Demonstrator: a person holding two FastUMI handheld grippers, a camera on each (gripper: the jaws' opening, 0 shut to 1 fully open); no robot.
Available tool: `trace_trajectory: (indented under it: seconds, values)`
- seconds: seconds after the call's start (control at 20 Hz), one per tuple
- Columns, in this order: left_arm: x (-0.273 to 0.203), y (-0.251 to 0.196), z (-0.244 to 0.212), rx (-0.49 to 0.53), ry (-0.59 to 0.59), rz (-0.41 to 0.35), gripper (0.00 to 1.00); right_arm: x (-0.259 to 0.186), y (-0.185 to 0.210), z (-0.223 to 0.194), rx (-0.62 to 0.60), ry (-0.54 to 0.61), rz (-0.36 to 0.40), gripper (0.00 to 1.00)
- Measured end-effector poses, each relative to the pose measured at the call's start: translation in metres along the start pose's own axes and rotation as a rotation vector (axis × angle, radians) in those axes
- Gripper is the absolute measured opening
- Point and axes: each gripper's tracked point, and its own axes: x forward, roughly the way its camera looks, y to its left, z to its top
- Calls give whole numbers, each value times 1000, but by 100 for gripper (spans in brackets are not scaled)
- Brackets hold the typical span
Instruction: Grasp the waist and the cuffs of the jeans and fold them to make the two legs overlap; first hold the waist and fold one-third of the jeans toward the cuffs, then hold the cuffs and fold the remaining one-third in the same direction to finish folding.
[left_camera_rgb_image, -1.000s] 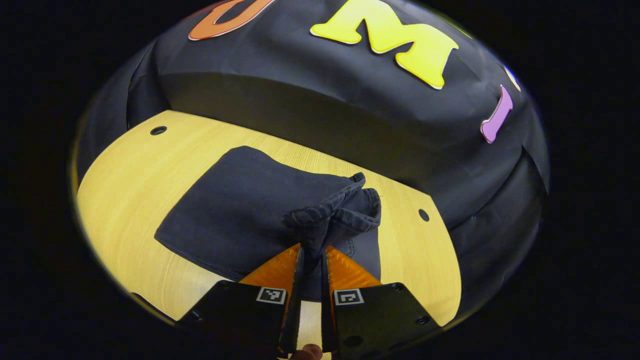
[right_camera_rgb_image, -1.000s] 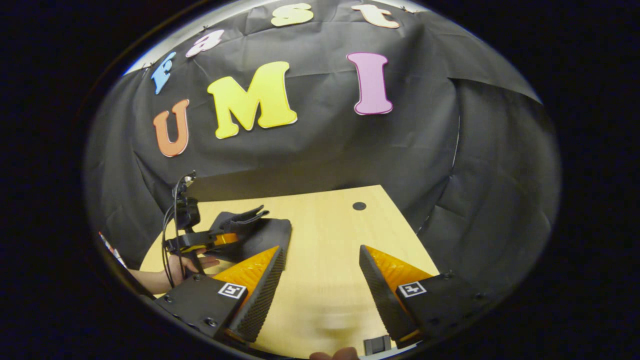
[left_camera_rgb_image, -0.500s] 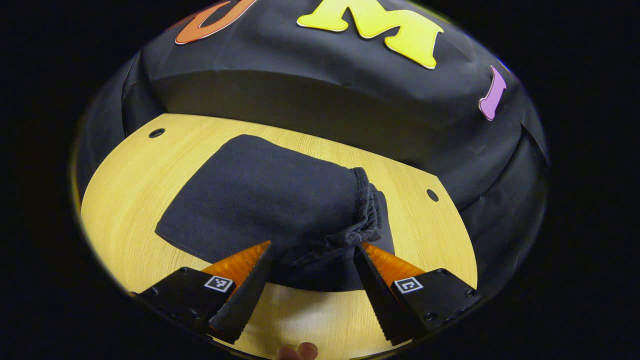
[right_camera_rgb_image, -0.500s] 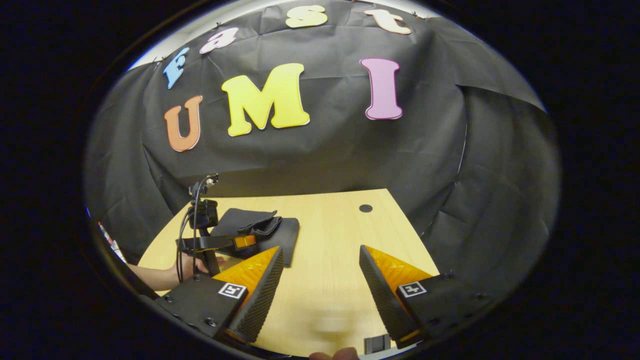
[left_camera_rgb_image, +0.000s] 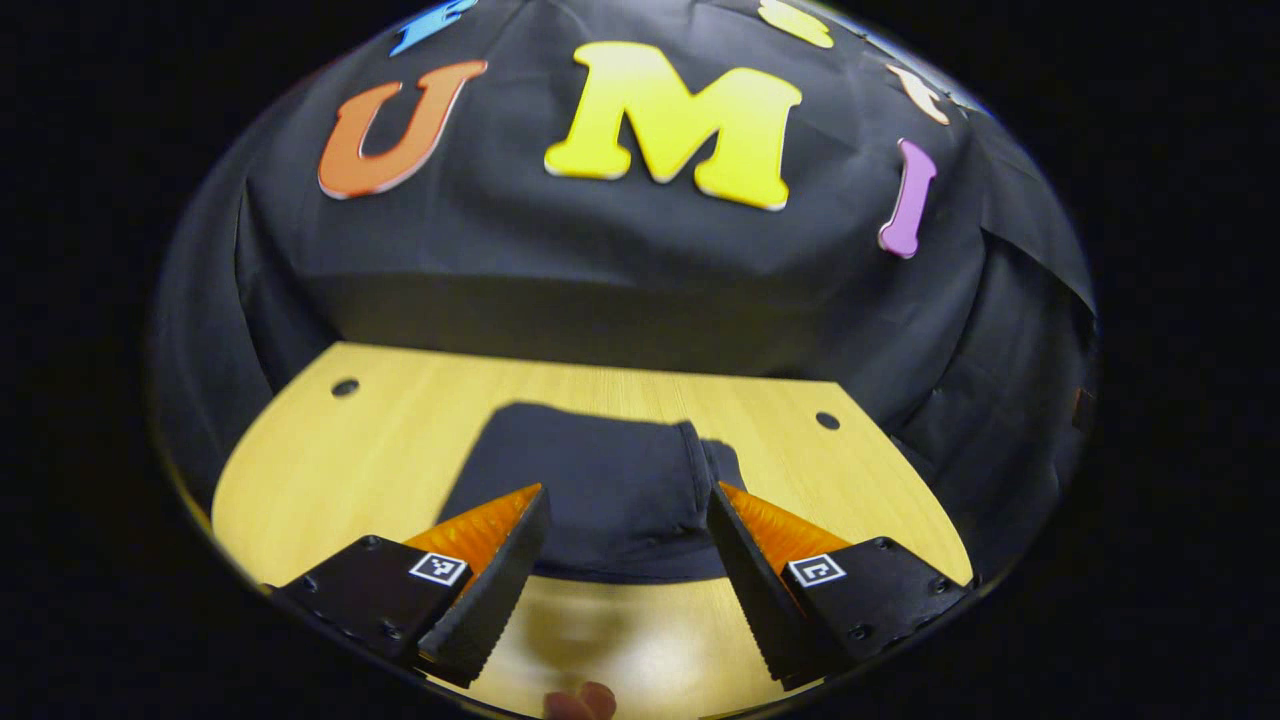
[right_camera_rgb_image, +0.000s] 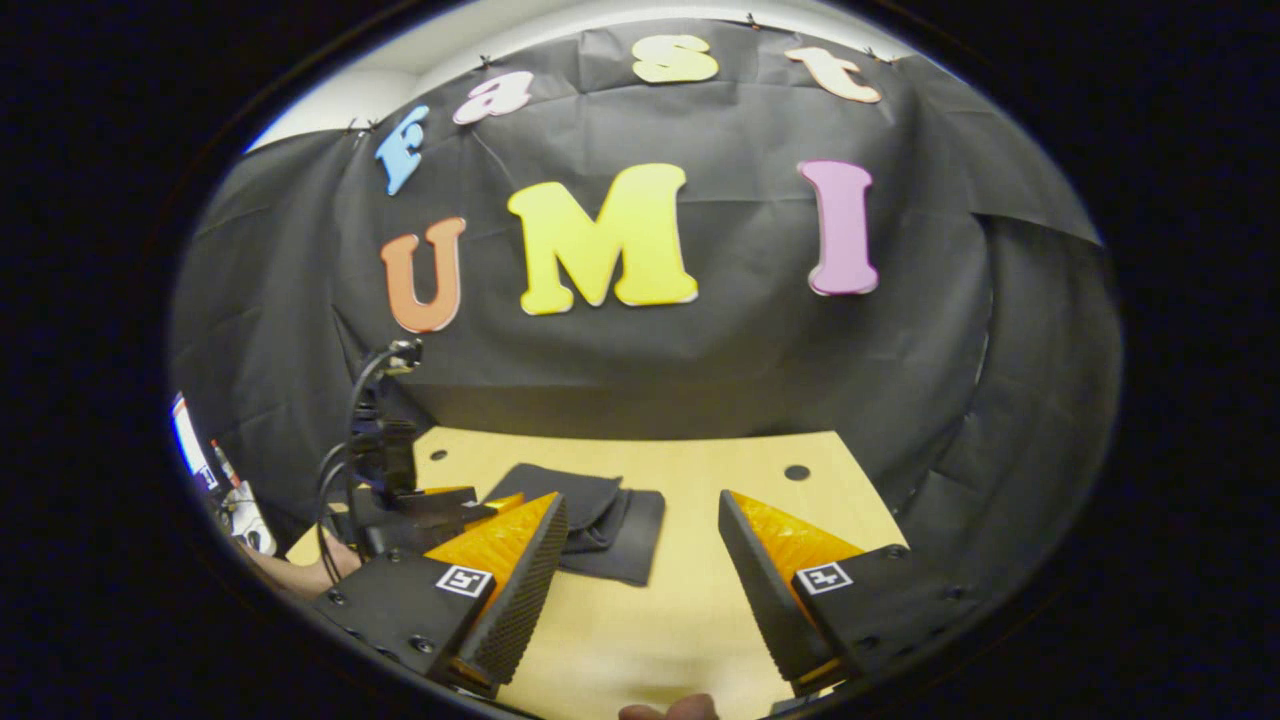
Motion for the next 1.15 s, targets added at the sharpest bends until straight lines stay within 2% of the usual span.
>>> trace_trajectory:
  seconds: [0.15, 0.25, 0.45, 0.6, 0.8, 0.95, 1.15]
  values:
    - [-49, 28, 78, -11, -156, 45, 100, 6, 35, 36, -30, -103, 14, 97]
    - [-77, 43, 109, -32, -253, 64, 99, 7, 56, 51, -40, -158, 15, 92]
    - [-122, 57, 156, -3, -399, 82, 98, 0, 87, 61, -84, -222, 7, 93]
    - [-141, 61, 155, 5, -426, 76, 98, -8, 98, 57, -81, -247, -8, 93]
    - [-142, 55, 136, 34, -409, 71, 98, -21, 98, 54, -96, -251, -40, 93]
    - [-148, 53, 134, 74, -422, 92, 100, -24, 92, 49, -65, -237, -68, 95]
    - [-151, 51, 134, 82, -436, 122, 98, -26, 91, 51, -35, -240, -73, 93]
